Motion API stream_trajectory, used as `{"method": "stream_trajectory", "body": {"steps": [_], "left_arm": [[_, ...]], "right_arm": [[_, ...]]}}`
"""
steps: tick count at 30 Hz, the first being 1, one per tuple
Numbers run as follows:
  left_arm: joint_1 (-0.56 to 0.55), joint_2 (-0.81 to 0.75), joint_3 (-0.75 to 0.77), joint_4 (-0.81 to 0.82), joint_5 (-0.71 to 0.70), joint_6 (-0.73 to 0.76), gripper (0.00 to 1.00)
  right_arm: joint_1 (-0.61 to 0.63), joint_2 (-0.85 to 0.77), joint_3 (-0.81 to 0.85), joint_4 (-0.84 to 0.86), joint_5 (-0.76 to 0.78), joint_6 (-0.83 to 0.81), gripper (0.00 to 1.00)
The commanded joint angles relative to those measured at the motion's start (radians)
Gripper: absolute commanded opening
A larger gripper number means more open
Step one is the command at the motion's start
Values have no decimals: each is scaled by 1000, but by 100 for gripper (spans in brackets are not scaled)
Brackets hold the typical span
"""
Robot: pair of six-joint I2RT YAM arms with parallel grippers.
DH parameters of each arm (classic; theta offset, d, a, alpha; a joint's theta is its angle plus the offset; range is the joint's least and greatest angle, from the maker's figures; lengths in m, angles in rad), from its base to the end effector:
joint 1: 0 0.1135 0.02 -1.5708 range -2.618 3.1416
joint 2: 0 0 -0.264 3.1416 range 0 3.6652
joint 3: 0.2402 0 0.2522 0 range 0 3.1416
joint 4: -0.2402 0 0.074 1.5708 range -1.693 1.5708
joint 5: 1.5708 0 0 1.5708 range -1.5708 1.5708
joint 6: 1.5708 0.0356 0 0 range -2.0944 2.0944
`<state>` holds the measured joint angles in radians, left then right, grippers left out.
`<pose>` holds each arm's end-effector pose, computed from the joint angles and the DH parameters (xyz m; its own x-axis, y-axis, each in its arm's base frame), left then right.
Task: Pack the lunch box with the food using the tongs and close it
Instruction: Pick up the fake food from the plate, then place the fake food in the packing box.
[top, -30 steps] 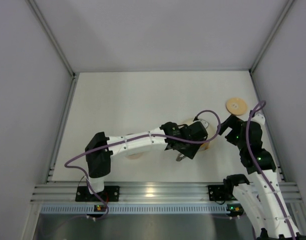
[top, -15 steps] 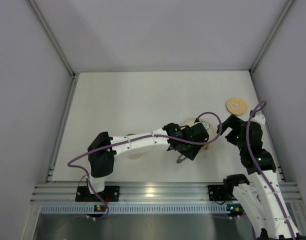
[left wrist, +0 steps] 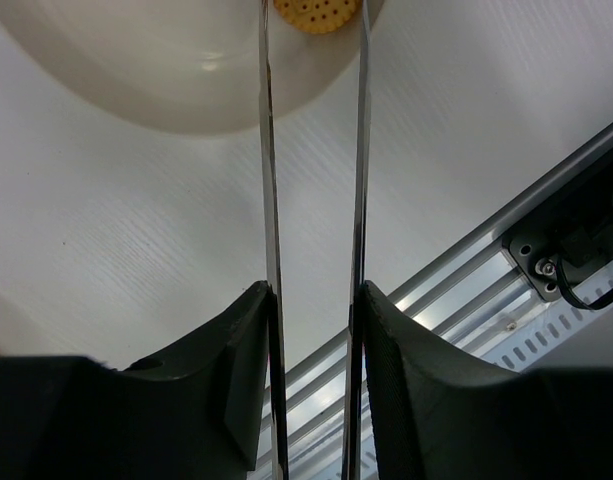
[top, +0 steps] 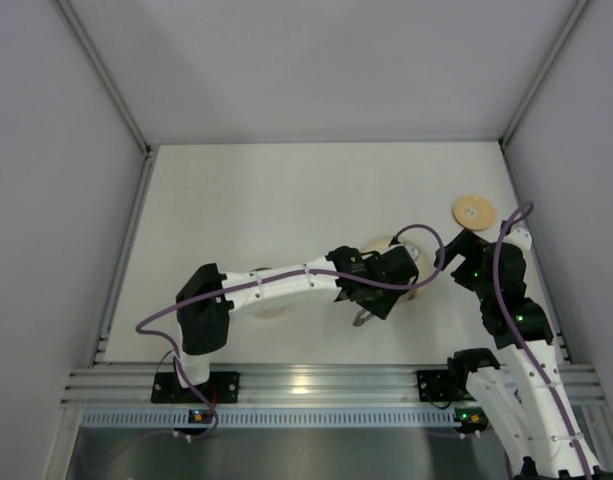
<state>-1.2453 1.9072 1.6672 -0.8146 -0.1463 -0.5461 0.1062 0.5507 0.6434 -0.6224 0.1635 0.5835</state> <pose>0.1371 -0.3899 0.2678 -0.7125 0.5045 -0.4876 0.6369 0.7566 -0.1480 0.1275 0.0078 0.2789 -0.4000 0.5041 -0.7655 0.3061 0.8607 0.4068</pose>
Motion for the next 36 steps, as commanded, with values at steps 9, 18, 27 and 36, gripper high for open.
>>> {"method": "stream_trajectory", "body": {"steps": [9,18,27,36], "left_arm": [[-5,-77,78,-35,-134,18,39],[-5,-148,86,-107,-237,3,39],[-5,-347,-56,-192,-314,-84,40],[-5,-675,-296,-340,-392,-247,40]], "right_arm": [[-13,-5,33,-4,7,-7,96],[-13,3,39,0,1,-7,96],[-13,12,48,3,-4,-8,96],[-11,29,38,27,-18,-7,95]]}}
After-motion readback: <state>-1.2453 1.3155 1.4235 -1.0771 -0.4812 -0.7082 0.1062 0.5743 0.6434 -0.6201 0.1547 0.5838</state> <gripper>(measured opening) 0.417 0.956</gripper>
